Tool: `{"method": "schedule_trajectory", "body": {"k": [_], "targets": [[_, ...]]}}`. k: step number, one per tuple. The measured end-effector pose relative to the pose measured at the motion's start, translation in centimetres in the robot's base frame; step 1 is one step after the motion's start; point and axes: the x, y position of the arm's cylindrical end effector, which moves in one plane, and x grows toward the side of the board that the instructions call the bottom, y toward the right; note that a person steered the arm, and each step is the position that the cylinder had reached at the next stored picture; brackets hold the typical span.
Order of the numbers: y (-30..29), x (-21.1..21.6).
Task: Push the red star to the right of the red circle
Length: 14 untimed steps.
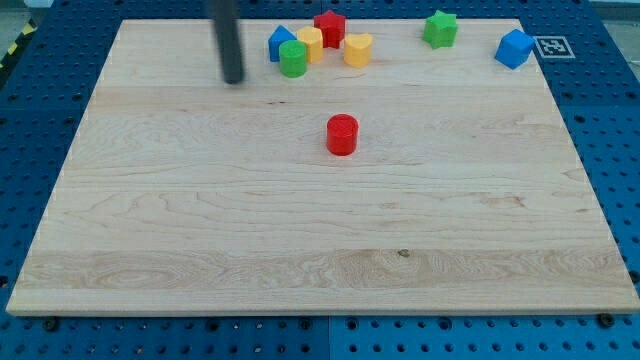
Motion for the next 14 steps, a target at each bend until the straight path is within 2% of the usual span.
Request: {"method": "schedule_trajectory", "body": {"k": [1, 2, 4, 5, 7, 8, 11, 12, 14], "targets": [[-3.6, -7.4], [-1.7, -10.6], [1.7, -10.6], [9.2, -10.5], [13.1, -8.8], [17.1, -8.7], [19.3, -8.7], [22.3, -8.8], [22.9, -7.2]]}}
